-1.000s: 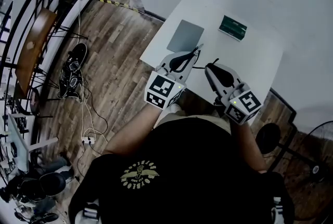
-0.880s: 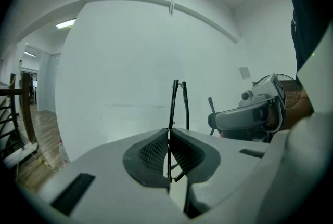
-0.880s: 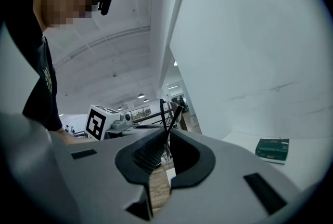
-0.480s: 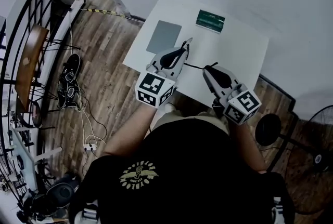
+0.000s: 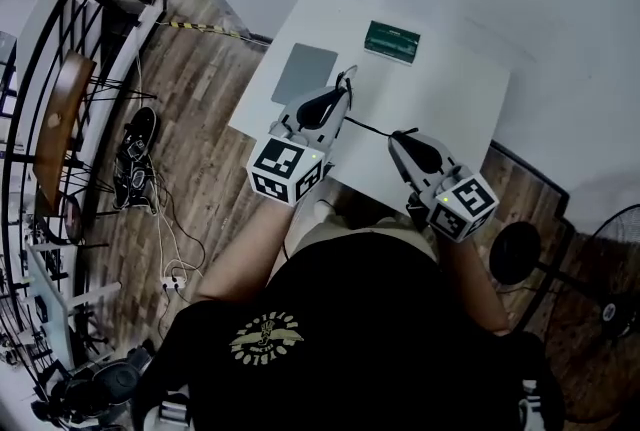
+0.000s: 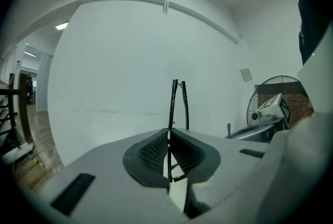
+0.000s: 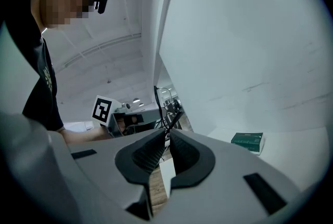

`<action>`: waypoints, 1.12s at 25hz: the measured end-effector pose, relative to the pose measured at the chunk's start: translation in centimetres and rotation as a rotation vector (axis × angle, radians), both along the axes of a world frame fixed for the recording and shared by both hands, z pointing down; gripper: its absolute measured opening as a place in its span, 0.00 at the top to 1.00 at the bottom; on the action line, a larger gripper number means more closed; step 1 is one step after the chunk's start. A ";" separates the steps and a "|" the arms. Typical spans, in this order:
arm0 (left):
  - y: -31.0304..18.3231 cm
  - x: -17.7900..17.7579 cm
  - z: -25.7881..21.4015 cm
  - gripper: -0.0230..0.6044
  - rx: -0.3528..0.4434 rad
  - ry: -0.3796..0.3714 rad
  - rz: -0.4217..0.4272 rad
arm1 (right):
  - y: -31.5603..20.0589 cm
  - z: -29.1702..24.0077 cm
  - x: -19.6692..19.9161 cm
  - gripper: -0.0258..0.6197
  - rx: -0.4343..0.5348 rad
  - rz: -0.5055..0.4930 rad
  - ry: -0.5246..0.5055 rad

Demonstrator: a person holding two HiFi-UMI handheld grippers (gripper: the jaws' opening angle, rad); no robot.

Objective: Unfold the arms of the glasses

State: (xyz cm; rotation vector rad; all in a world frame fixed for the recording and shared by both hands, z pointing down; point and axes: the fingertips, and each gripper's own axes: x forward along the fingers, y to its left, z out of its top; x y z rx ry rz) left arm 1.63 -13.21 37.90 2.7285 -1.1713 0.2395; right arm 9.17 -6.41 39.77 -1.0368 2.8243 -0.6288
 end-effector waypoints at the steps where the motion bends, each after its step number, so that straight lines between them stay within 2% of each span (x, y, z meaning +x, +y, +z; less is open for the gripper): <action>1: 0.0 0.0 -0.2 0.93 0.002 0.002 -0.008 | 0.0 0.1 0.1 0.92 -0.003 -0.005 0.000; 18: 1.2 -1.7 -2.2 0.93 0.024 0.036 -0.149 | 0.8 2.2 0.0 0.92 -0.063 -0.131 -0.015; 26: 1.2 -1.5 -0.9 0.93 0.010 0.034 -0.156 | 1.2 4.4 0.4 0.91 -0.100 -0.147 -0.012; 28: 0.7 -1.6 -0.3 0.93 0.010 0.029 -0.147 | 1.3 5.1 0.4 0.83 -0.084 -0.143 0.030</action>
